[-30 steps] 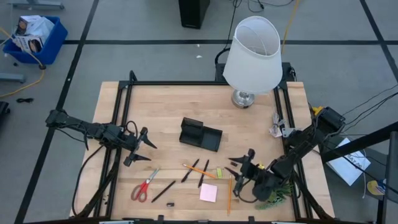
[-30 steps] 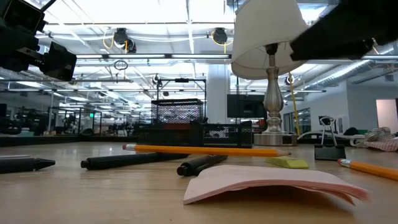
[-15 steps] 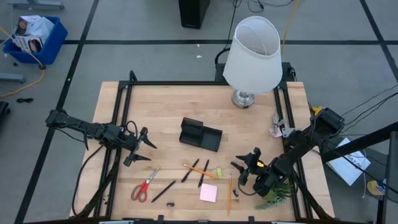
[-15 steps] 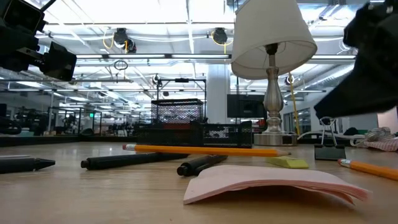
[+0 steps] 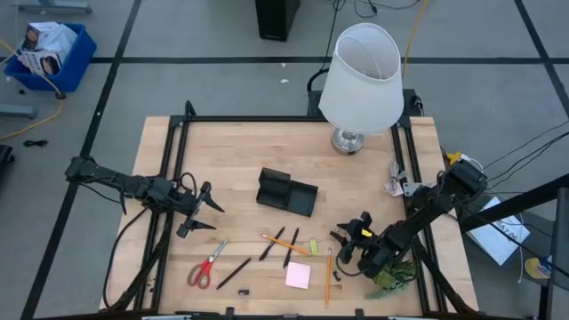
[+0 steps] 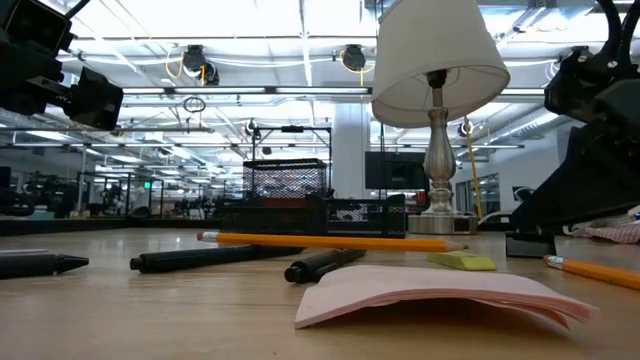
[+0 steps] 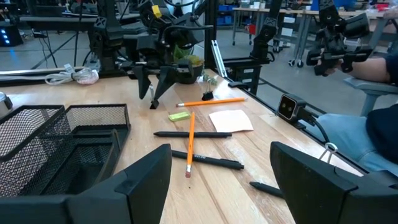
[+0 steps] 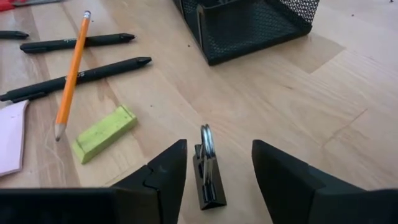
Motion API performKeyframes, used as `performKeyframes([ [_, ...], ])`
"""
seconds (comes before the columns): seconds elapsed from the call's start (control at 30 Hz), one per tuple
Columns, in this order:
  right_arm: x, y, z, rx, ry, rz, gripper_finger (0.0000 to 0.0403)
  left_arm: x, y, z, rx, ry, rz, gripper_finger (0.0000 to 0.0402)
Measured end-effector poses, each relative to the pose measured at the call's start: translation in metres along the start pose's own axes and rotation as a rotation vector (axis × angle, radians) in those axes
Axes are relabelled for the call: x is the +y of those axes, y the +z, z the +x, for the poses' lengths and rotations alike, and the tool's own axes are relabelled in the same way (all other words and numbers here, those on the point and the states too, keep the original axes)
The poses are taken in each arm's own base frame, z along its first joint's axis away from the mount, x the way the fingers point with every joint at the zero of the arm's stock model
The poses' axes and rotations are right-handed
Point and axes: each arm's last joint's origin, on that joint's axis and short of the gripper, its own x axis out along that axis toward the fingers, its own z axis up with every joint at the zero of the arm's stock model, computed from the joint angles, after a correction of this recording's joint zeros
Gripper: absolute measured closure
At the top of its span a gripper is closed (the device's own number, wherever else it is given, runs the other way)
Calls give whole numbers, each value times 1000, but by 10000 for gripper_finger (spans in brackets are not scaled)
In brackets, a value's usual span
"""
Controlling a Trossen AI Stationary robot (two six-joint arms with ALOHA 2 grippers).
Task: Pick and place office supplies into organizer
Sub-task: Put the black binder clip into the black desk organizer
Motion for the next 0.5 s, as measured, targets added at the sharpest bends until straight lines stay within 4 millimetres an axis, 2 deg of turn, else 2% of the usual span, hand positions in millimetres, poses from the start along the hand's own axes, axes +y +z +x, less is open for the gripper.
performKeyframes([
  [0.5, 1, 0, 0, 11, 14, -20, 383, 0, 0, 0, 0, 0, 0, 128],
])
